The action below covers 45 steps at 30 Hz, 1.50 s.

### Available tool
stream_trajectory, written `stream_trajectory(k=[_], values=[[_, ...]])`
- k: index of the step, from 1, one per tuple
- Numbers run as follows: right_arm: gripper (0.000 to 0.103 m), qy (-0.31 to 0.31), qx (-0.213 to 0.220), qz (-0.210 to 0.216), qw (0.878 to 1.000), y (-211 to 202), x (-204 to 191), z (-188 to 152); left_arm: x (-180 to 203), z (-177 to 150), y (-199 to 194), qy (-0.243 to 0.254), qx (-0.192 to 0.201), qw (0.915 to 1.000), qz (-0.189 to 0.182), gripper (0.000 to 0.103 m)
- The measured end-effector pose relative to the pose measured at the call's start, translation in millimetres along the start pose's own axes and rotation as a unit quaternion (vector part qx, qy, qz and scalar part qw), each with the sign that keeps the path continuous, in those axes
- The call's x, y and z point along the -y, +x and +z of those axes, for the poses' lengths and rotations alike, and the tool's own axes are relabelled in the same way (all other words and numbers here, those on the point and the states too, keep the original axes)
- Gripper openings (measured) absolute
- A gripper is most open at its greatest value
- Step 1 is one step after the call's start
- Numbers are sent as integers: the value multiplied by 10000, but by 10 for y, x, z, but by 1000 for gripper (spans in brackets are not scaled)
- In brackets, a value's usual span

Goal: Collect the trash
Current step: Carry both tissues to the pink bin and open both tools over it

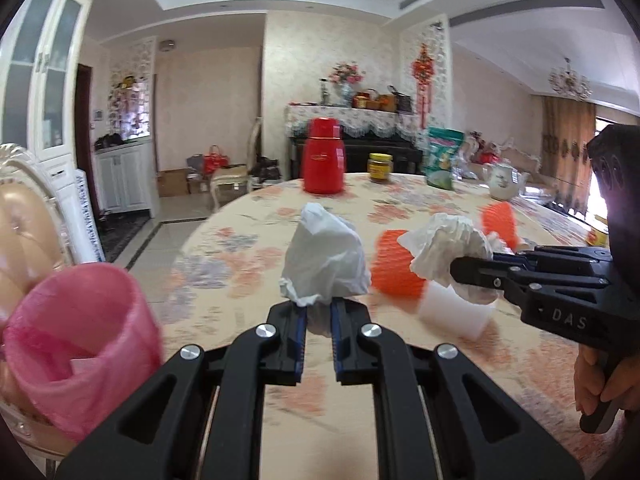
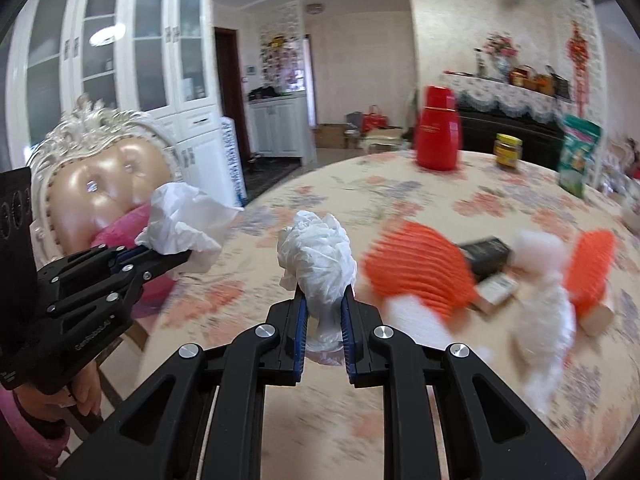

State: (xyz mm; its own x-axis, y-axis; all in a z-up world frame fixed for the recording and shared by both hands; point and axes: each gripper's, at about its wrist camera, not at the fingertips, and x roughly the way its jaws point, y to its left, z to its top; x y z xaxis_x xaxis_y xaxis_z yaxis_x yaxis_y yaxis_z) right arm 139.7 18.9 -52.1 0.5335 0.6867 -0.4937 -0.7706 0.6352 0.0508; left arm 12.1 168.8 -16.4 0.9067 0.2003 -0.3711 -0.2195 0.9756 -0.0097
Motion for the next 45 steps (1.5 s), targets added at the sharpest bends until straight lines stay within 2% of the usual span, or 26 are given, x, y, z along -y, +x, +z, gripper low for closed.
stream_trajectory(k=[7, 15, 20, 26, 28, 29, 30, 31, 33, 36, 38, 40, 41, 43, 45], values=[[17, -458, -35, 620, 9970, 401, -643, 262, -665, -96, -180, -297, -64, 9979, 570, 10], [17, -878, -59, 1416, 9860, 922, -1420, 518, -1543, -167, -483, -591, -3, 9898, 1293, 11], [17, -888, -138, 1751, 9804, 1251, -1773, 666, -2026, -174, -508, -793, -72, 9854, 1506, 14], [20, -880, -324, 1966, 9760, 1668, -2040, 825, -2568, -195, -324, -1152, -270, 9808, 1550, 14], [26, -789, -385, 2045, 9749, 1797, -2068, 863, -2683, -198, -280, -1199, -295, 9783, 1667, 22], [35, -762, -420, 2102, 9738, 1845, -2073, 877, -2715, -197, -276, -1194, -305, 9771, 1736, 27], [46, -732, -440, 2149, 9729, 1889, -2082, 886, -2751, -194, -291, -1204, -286, 9751, 1839, 41], [66, -679, -429, 2141, 9735, 1927, -2072, 898, -2781, -191, -327, -1234, -218, 9733, 1923, 55], [68, -621, -319, 2160, 9739, 1924, -2034, 906, -2831, -192, -420, -1324, -51, 9691, 2082, 66], [68, -539, -272, 2147, 9748, 1885, -1958, 905, -2848, -195, -503, -1375, -21, 9642, 2268, 71], [68, -489, -237, 2144, 9752, 1825, -1893, 903, -2828, -202, -577, -1375, 17, 9603, 2426, 78], [68, -485, -154, 2088, 9766, 1716, -1809, 888, -2774, -211, -672, -1399, 115, 9567, 2549, 94], [68, -488, -126, 2052, 9774, 1665, -1769, 880, -2732, -216, -723, -1432, 200, 9543, 2616, 97], [68, -452, -82, 1982, 9791, 1539, -1663, 858, -2660, -217, -766, -1466, 262, 9536, 2618, 98], [71, -439, -30, 1919, 9804, 1433, -1575, 830, -2565, -204, -772, -1423, 277, 9568, 2521, 98]])
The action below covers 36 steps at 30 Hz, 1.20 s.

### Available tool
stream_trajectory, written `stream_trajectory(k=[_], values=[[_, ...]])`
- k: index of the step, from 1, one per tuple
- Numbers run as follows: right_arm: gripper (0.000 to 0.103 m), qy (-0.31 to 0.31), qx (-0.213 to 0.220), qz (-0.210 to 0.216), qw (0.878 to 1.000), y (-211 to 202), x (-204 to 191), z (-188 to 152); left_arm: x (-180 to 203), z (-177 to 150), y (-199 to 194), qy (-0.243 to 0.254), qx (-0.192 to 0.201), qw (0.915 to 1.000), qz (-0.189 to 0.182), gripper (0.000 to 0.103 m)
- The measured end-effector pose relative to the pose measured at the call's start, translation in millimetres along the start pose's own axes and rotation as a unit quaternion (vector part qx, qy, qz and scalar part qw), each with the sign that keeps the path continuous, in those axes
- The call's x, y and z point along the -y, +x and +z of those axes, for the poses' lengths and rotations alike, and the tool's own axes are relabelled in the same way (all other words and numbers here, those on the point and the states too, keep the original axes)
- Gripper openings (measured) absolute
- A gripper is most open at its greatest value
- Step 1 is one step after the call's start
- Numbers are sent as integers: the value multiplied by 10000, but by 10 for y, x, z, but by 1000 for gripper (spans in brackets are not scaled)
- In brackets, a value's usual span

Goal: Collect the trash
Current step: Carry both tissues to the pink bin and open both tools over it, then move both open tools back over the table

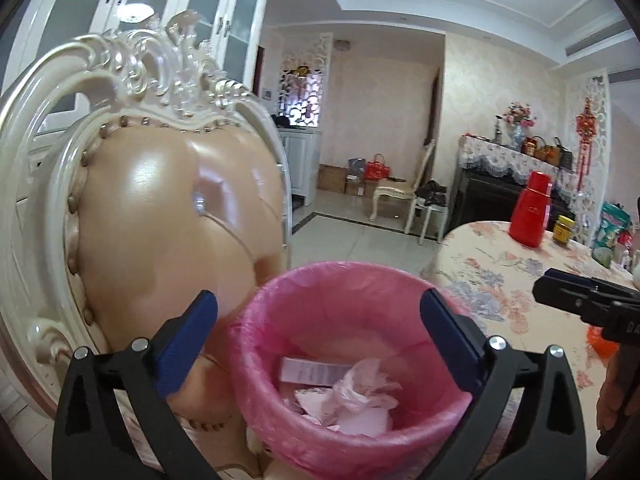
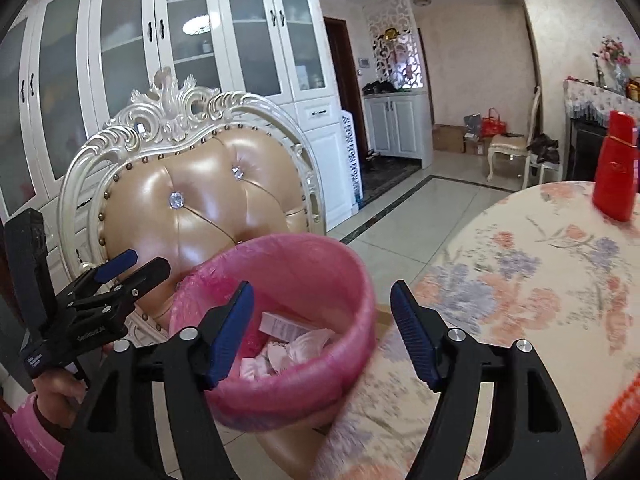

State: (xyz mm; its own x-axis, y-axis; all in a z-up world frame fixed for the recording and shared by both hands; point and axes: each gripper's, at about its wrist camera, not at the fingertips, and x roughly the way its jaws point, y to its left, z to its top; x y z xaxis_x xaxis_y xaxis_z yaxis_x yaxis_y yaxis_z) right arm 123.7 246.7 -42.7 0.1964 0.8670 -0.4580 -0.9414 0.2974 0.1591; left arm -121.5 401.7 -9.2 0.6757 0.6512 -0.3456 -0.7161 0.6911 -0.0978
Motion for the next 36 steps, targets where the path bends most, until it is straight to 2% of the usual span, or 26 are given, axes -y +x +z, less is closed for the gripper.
stream_trajectory(k=[7, 12, 16, 21, 24, 28, 33, 36], values=[[78, -147, 95, -617, 9979, -651, 219, -260, 510, -32, -133, 464, 60, 9980, -433, 98], [80, 81, 232, -1029, 9944, -1140, 509, -483, 948, -64, -194, 599, 15, 9931, -1009, 98], [82, 316, 330, -1435, 9886, -1515, 791, -646, 1380, -128, -218, 784, -89, 9867, -1423, 98], [82, 584, 328, -1908, 9793, -1891, 1115, -846, 1991, -266, -256, 952, -288, 9747, -2001, 98], [83, 739, 294, -2259, 9709, -2113, 1364, -970, 2388, -337, -257, 1025, -510, 9631, -2436, 98], [83, 1198, 290, -2859, 9503, -2428, 1839, -1128, 2978, -403, -274, 1161, -584, 9524, -2757, 98], [83, 1865, 35, -3433, 9205, -2627, 2447, -1302, 3534, -400, -173, 1002, -656, 9483, -2939, 98], [83, 2131, -113, -3558, 9099, -2639, 2674, -1436, 3825, -449, -113, 904, -585, 9535, -2814, 98]])
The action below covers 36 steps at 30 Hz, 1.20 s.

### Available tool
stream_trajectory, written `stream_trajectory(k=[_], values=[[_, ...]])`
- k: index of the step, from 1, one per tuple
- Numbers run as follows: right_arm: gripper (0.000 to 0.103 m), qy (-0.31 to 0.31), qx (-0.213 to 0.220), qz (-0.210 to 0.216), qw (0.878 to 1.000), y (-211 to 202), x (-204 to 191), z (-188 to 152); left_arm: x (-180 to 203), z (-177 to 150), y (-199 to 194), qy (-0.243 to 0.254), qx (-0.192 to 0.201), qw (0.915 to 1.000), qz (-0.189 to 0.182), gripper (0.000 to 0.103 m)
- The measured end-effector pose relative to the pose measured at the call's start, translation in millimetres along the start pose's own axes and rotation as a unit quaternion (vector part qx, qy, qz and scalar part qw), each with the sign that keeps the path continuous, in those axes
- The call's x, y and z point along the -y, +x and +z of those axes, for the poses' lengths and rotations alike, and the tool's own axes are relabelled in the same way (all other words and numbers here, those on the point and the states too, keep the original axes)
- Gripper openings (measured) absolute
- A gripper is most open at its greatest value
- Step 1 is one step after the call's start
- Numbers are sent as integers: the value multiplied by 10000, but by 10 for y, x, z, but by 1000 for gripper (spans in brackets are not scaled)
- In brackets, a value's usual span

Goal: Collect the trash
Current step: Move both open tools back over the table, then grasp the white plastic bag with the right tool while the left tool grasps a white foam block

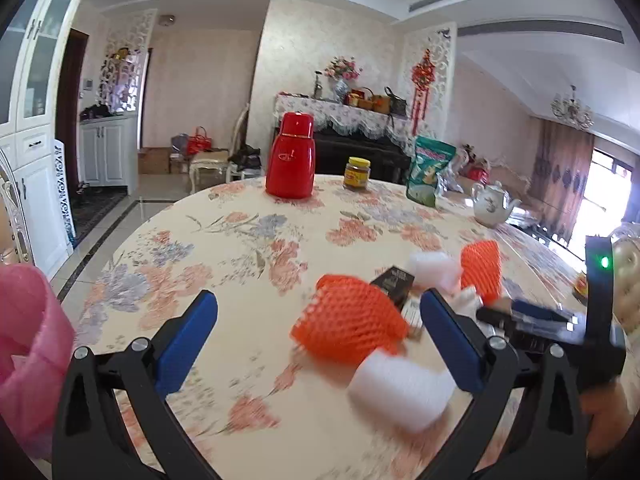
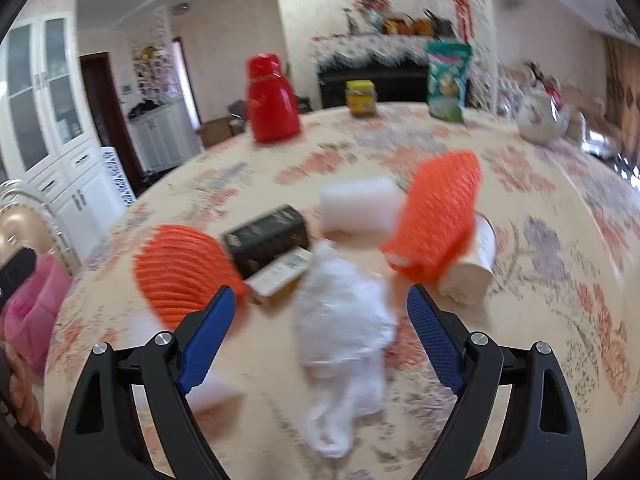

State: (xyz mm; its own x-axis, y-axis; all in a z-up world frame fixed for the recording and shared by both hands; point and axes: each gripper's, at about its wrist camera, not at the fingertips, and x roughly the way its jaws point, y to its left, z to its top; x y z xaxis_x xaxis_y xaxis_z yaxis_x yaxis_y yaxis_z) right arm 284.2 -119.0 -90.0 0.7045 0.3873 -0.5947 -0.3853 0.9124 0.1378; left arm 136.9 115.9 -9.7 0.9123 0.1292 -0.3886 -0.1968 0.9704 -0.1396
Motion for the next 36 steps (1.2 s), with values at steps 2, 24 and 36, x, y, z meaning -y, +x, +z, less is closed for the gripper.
stream_trajectory(k=[2, 24, 36], values=[[83, 137, -59, -28, 9999, 87, 96, -46, 86, -42, 112, -48, -17, 9999, 136, 98], [33, 199, -571, -6, 9982, 300, 164, -117, 474, -361, 479, 285, -723, 9970, -42, 98], [33, 459, -507, 99, 9976, 209, 264, -161, 567, -487, 650, 512, -1536, 9866, 174, 86]])
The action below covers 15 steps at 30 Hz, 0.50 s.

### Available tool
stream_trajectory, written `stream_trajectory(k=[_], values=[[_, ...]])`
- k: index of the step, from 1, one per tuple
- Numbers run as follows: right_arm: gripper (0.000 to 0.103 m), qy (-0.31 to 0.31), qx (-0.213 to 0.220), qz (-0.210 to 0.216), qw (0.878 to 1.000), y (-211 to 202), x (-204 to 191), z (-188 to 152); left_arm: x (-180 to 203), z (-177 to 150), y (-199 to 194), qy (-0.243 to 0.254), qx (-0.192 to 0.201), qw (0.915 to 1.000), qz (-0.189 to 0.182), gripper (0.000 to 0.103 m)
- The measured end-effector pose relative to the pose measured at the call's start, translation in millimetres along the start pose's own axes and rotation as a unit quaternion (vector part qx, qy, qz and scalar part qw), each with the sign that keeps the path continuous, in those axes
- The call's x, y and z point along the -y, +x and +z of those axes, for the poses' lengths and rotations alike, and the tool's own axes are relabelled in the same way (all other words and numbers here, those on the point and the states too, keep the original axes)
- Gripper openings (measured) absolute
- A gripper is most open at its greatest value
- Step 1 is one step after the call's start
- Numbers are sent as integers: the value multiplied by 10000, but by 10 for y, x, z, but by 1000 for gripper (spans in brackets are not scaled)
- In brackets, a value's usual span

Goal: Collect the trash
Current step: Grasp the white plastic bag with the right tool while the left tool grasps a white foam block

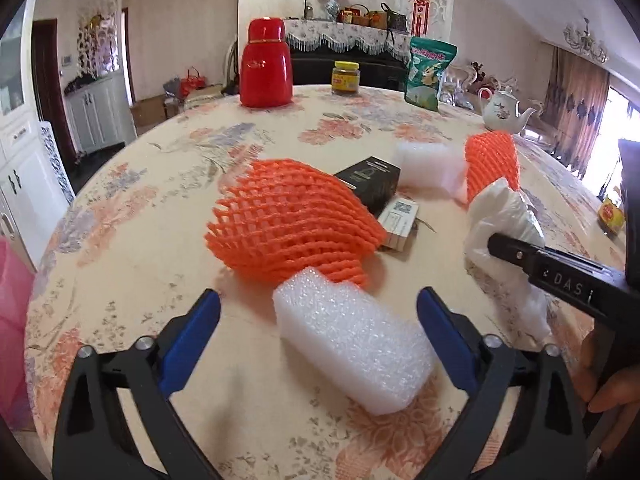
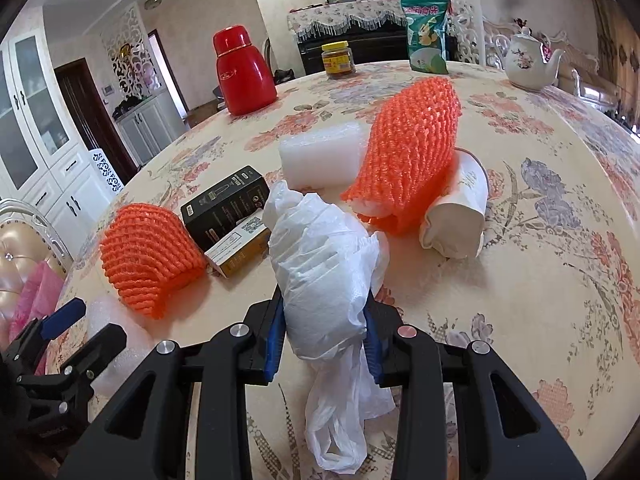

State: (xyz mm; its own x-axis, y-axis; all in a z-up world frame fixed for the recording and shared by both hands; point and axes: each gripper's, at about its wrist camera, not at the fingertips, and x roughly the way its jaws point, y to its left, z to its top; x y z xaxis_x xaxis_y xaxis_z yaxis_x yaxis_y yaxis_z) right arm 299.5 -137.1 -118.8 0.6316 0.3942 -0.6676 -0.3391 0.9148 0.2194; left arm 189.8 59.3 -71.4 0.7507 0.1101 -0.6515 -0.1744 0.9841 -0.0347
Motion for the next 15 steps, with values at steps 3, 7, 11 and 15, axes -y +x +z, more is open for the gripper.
stream_trajectory(k=[3, 7, 11, 15], values=[[33, 17, 9, -3, 10000, -5, 3, 1, 10, -19, -8, 21, -50, 9996, -269, 76], [33, 28, 31, -9, 10000, -12, 9, 4, 87, -58, -20, 137, -108, 9984, -530, 72], [33, -18, 52, -28, 10000, -30, 1, 2, 161, -64, -73, 374, 39, 9962, -785, 63], [33, -122, 111, -74, 9998, -71, -19, 0, 180, -73, -202, 528, 447, 9943, -815, 60]])
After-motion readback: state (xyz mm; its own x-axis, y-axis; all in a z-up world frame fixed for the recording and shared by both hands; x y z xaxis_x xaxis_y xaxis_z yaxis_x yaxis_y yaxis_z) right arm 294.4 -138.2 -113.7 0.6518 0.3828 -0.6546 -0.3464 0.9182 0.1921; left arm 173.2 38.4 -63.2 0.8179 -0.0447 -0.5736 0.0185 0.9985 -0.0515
